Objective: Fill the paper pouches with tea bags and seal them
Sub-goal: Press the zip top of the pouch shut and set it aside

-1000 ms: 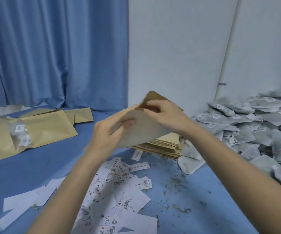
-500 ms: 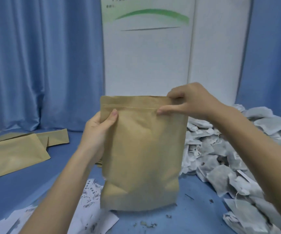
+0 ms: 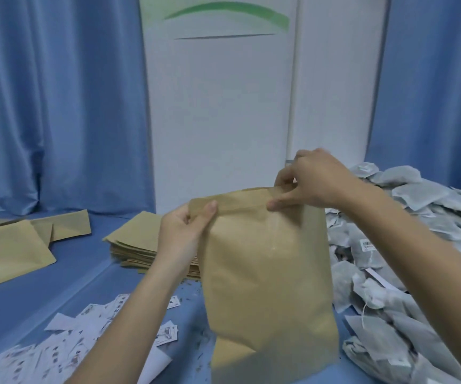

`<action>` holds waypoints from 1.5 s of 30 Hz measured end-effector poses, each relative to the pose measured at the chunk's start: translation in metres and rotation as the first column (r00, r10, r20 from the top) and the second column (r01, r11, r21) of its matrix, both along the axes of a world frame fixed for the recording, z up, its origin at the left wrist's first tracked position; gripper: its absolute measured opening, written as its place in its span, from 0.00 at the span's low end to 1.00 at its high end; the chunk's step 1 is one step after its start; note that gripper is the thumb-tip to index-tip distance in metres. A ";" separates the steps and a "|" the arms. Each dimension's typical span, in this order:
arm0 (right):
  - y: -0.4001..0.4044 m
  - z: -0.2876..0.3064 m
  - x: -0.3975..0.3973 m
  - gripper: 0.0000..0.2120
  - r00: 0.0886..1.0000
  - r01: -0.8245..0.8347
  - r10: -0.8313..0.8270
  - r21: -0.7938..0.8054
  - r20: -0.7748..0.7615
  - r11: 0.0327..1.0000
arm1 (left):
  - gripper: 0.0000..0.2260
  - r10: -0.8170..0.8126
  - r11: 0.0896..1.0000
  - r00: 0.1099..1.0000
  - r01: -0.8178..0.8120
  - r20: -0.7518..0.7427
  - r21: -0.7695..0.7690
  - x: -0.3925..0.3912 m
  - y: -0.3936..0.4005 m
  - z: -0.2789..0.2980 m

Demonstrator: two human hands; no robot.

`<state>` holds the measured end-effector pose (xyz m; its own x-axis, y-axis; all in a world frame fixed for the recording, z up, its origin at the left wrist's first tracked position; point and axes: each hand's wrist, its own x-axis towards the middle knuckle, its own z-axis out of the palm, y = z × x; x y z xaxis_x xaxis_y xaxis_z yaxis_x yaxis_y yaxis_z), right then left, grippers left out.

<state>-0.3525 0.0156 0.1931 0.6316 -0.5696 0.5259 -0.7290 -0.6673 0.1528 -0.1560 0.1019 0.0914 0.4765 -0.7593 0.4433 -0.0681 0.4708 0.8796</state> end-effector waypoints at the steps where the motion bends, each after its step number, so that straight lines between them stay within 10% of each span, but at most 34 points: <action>1: 0.000 0.000 0.001 0.18 0.999 -0.007 0.005 -0.047 -0.040 0.999 | 0.14 0.032 0.999 0.999 -0.031 0.024 -0.007 -0.003 -0.002 0.000; 6: 0.007 -0.005 0.021 0.22 0.980 -0.194 0.171 0.306 0.100 0.932 | 0.12 0.078 0.997 0.995 -0.076 0.066 -0.031 -0.013 -0.009 -0.002; 15: 0.012 0.001 0.035 0.08 0.962 -0.269 0.263 0.411 0.072 0.871 | 0.15 0.018 0.999 0.990 -0.014 0.137 -0.032 -0.012 -0.008 -0.001; 22: 0.016 0.007 0.029 0.05 0.962 -0.267 0.266 0.398 0.058 0.878 | 0.09 -0.021 0.998 1.000 0.022 0.015 -0.056 -0.015 -0.010 -0.001; 33: 0.024 0.008 0.039 0.24 0.959 -0.270 0.243 0.217 0.146 0.938 | 0.14 0.438 0.898 0.870 -0.407 0.227 -0.169 -0.031 -0.013 0.013; 38: 0.026 0.010 0.034 0.08 0.947 -0.315 0.277 0.299 0.165 0.901 | 0.12 0.356 0.929 0.913 -0.323 0.198 -0.180 -0.030 -0.010 0.013; 45: 0.024 0.013 0.037 0.11 0.963 -0.268 0.252 0.267 0.092 0.926 | 0.08 0.182 0.981 0.964 -0.164 0.195 -0.107 -0.025 -0.005 0.021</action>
<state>-0.3156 0.0398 0.2060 0.7516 -0.5161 0.4107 -0.5263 -0.8446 -0.0981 -0.1813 0.0968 0.1120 0.4900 -0.6266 0.6061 -0.3282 0.5115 0.7941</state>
